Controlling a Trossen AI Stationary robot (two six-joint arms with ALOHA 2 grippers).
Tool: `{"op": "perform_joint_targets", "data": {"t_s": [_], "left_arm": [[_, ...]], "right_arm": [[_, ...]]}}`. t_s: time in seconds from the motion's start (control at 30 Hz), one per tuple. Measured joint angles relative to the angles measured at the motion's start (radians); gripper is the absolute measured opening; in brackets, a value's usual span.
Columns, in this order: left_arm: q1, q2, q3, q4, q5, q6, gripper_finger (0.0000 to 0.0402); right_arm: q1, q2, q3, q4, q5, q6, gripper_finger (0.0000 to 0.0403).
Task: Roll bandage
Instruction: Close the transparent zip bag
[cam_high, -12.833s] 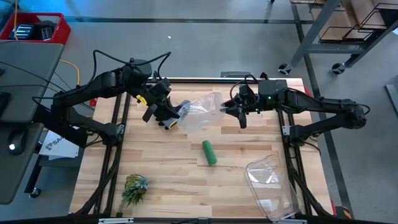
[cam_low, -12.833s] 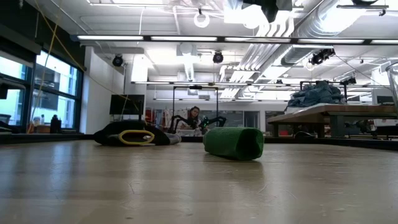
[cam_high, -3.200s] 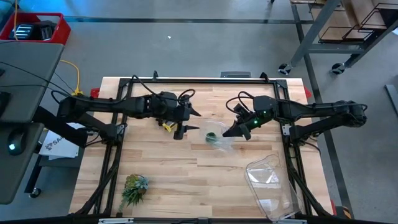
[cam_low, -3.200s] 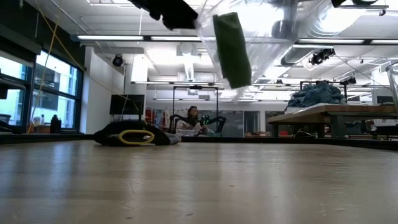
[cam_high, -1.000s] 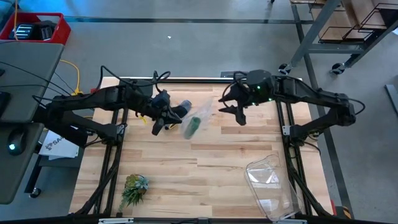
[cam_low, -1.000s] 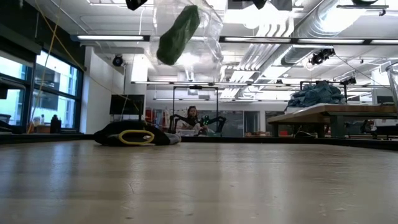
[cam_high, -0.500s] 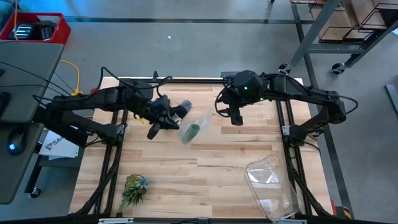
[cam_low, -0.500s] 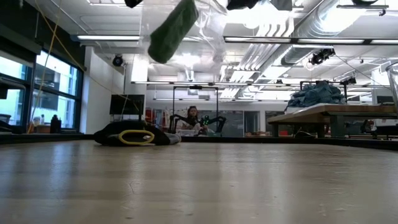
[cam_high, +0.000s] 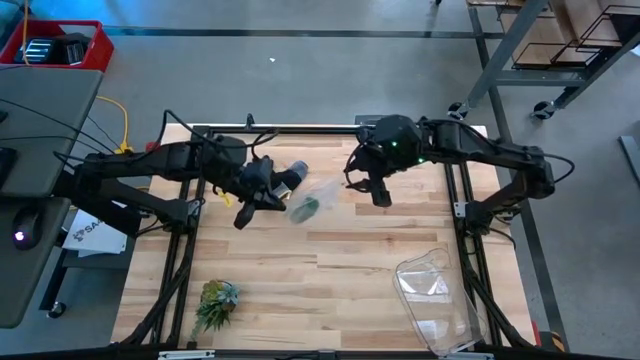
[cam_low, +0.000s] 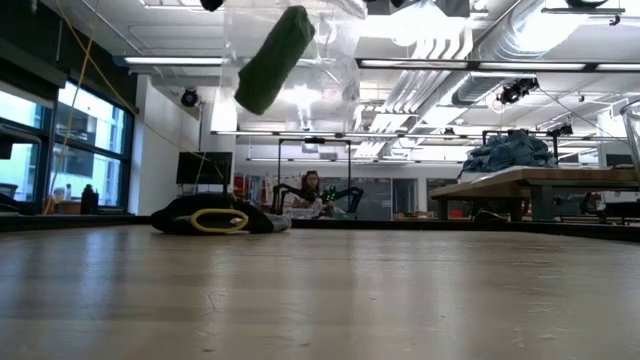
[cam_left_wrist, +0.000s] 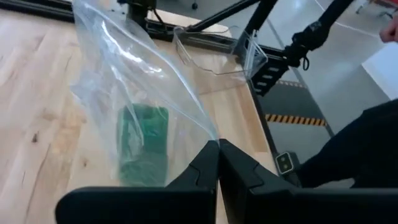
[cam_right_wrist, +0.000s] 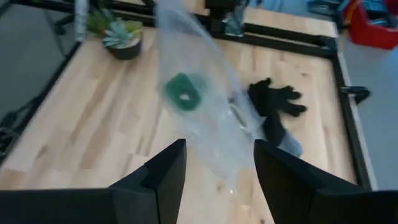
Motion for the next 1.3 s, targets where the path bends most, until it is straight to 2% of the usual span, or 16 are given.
{"op": "perform_joint_targets", "data": {"t_s": [0.23,0.43,0.8,0.93,1.17,1.3], "left_arm": [[-0.03,0.0,0.0,-0.027,-0.002,0.043,0.0],[-0.036,0.012,0.001,-0.051,-0.039,0.076,0.0],[-0.036,0.014,0.015,-0.055,-0.051,0.132,0.0],[-0.036,0.014,0.034,-0.065,-0.083,0.154,0.0],[-0.036,0.014,0.048,-0.075,-0.106,0.174,0.0],[-0.036,0.014,0.048,-0.099,-0.113,0.173,0.0]], "right_arm": [[-0.01,0.024,0.0,0.001,0.011,0.0,0.0181],[-0.008,0.042,0.0,0.016,-0.069,0.04,0.0181],[-0.002,0.103,-0.002,0.008,-0.056,0.045,0.0181],[-0.002,0.12,-0.002,0.01,-0.059,0.052,0.0181],[-0.002,0.129,-0.002,0.02,-0.061,0.062,0.0135],[-0.002,0.126,-0.002,0.023,-0.066,0.081,0.009]]}}
